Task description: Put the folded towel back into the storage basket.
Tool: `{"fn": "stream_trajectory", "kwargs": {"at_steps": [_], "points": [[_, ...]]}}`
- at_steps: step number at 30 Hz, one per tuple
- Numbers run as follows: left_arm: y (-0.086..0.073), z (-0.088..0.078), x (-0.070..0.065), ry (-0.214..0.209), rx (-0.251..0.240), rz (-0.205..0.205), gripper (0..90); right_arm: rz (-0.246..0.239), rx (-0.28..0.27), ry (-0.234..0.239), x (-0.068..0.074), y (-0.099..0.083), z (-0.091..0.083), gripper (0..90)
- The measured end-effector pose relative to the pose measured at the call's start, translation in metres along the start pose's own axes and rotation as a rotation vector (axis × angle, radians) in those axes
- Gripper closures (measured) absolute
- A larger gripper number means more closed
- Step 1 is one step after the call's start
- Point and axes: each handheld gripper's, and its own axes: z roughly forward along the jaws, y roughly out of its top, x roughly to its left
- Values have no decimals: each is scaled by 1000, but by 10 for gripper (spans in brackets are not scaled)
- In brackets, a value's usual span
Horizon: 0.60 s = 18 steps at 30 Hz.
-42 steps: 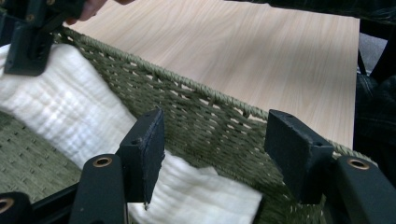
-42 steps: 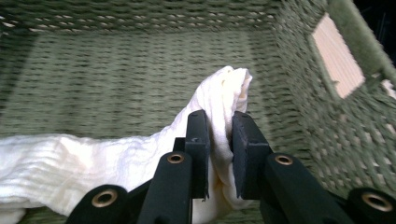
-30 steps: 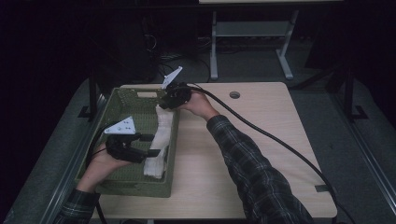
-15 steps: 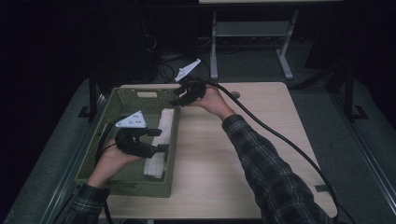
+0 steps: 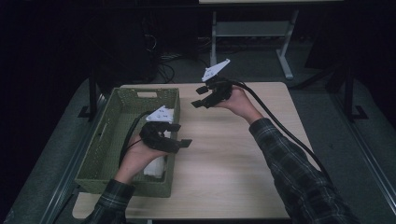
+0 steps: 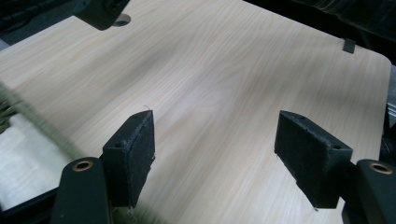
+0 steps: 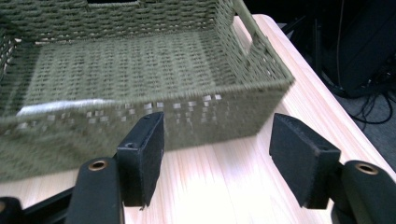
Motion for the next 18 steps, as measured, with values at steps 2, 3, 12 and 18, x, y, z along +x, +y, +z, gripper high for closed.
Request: {"fn": "stream_trajectory", "kwargs": {"at_steps": [2, 3, 12, 18], "points": [[5, 7, -4, 0, 3, 5, 280, -4, -8, -11, 0, -4, -5, 346], [7, 11, -7, 2, 3, 7, 281, -7, -14, -19, 0, -8, -9, 345], [21, 46, -33, -8, 17, 29, 279, 45, -33, -66, -2, -48, -44, 313], [18, 75, -47, -14, 30, 36, 275, 89, -32, -101, 3, -80, -62, 292]]}}
